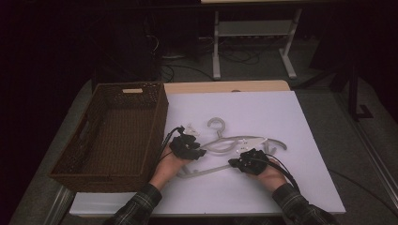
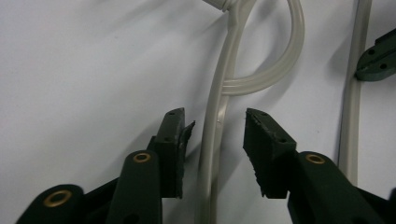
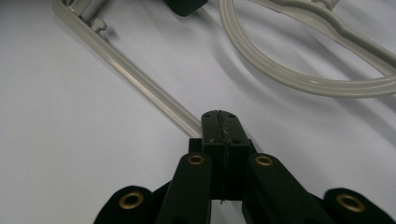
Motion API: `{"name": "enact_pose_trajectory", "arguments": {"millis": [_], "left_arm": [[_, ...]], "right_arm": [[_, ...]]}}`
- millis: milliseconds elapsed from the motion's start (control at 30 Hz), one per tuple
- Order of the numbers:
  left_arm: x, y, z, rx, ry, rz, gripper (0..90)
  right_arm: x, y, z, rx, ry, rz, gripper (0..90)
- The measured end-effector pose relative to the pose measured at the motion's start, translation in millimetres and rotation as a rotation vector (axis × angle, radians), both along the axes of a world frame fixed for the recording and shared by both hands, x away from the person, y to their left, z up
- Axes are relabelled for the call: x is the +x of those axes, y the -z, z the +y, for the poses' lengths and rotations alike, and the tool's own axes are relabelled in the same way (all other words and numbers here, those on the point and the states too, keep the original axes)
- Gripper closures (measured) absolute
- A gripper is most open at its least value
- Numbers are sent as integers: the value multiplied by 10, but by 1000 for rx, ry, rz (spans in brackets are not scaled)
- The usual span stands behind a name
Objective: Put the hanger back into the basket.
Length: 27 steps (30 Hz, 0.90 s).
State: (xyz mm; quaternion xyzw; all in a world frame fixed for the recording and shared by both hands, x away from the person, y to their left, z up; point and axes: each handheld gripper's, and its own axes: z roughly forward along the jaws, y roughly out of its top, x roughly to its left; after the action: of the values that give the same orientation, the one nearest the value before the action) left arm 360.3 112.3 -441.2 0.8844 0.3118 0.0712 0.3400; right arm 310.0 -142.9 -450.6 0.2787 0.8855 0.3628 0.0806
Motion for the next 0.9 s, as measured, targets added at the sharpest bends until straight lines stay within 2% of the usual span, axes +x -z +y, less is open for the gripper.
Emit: {"name": "enact_pose_trajectory", "arguments": {"millis": [133,400,500,733,900], "left_arm": [[-3,7,-21,13,19,7,657],[0,-6,-5,21,8,-7,744],[-3,-21,7,13,5,-14,781],[-22,-58,17,-3,6,-17,787],[-79,-147,35,-42,14,-21,794]], "right_arm": [[-1,0,0,0,1,0,900],[0,1,0,1,1,0,900],[-2,0,2,-1,1,-2,900],[-5,-3,4,-6,-1,-1,900],[-11,-7,6,-17,-2,-3,900]]}}
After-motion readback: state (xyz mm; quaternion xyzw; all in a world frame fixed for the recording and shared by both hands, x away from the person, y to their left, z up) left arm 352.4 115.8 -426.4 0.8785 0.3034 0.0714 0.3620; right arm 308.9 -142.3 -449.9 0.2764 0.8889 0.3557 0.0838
